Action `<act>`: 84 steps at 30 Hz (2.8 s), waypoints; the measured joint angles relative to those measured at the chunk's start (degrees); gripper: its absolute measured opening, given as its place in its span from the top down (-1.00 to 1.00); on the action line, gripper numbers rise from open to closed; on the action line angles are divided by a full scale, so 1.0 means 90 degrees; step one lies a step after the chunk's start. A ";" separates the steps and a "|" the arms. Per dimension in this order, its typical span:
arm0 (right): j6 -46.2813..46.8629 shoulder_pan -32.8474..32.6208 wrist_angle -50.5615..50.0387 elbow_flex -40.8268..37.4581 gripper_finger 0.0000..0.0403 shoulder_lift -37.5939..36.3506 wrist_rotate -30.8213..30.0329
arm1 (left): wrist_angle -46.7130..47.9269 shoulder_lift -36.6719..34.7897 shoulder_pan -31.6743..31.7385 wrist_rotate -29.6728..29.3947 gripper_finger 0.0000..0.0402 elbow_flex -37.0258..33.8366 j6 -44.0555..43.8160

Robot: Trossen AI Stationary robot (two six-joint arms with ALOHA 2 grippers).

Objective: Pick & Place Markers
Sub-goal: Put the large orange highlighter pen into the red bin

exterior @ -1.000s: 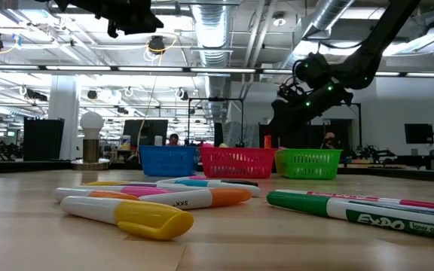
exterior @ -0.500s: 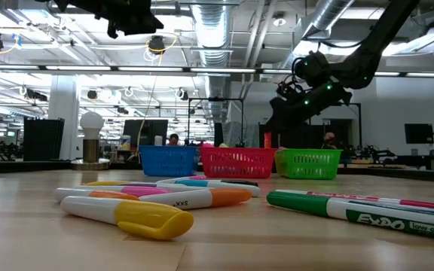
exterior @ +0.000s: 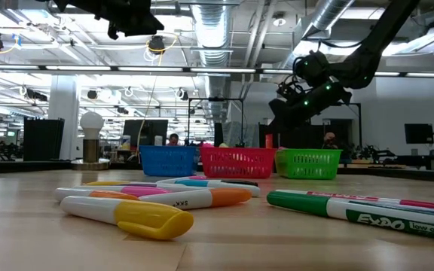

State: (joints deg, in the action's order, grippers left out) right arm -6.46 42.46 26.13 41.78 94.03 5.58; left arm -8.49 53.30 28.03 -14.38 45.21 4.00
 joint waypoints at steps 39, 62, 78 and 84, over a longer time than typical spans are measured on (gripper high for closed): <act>-0.0389 -0.1965 -0.1831 0.0707 0.81 -0.1351 0.0048 | 0.0502 0.0002 -0.0174 0.1693 0.30 0.0000 -0.2239; 0.0340 -0.2560 -0.2567 0.0707 0.75 -0.1354 -0.0622 | 0.0520 0.0002 -0.1450 0.1434 0.30 0.0000 -0.2313; 0.0523 -0.2539 -0.3054 0.0707 0.51 -0.1354 -0.0639 | 0.0563 0.0028 -0.1445 0.1215 0.30 -0.0002 -0.1973; 0.0383 -0.2550 -0.2968 0.0707 0.26 -0.1354 -0.0636 | 0.0571 0.0324 -0.1500 0.1215 0.30 -0.0005 -0.2021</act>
State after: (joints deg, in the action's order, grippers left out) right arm -3.01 19.51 -0.58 48.14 81.84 -0.14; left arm -3.35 56.21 14.53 -3.44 45.17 -14.19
